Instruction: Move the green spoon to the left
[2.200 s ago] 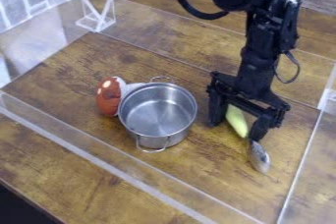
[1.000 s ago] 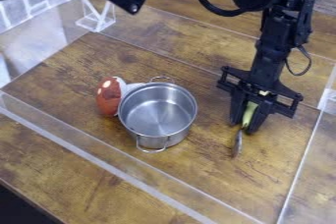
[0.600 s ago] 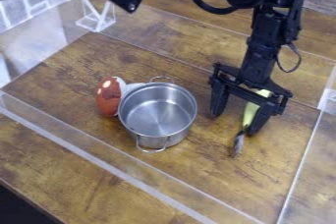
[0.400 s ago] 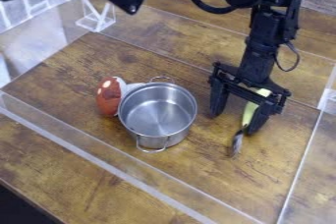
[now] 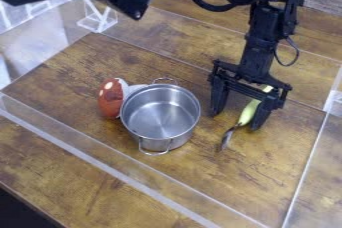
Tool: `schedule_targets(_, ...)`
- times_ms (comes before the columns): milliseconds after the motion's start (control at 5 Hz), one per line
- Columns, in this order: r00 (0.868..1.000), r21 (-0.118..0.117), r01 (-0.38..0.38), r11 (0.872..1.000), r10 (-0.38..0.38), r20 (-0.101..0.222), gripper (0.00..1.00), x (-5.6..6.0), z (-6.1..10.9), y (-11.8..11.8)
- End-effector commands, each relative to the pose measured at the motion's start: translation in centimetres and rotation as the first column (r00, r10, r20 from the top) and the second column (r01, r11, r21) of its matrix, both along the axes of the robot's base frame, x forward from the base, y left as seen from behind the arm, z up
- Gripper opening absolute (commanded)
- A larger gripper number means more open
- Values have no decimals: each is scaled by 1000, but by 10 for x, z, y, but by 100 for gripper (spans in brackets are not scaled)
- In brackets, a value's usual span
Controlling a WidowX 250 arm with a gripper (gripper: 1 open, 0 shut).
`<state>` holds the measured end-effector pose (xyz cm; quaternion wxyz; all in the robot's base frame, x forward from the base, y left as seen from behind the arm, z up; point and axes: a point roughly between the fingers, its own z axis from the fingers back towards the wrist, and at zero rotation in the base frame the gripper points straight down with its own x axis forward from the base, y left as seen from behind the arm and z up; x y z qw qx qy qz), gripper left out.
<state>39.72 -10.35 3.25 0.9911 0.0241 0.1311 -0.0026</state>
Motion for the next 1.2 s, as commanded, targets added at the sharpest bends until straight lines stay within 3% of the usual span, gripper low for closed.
schedule_targets(0, 999, -23, -8, 1000, 9, 43, 100, 9, 17, 3)
schedule_targets(200, 999, -46, 8, 999, -6, 41, 0, 2, 15, -8)
schedule_targets(400, 999, -71, 28, 997, -25, 41, 0, -6, 17, -19)
schedule_targets(600, 998, -126, 60, 990, -55, 41, 0, -16, 20, -34)
schedule_targets(800, 996, -167, 86, 982, -80, 46, 0, -15, 24, -49)
schedule_targets(1000, 992, -183, 125, 975, -117, 53, 0, -17, 25, -59)
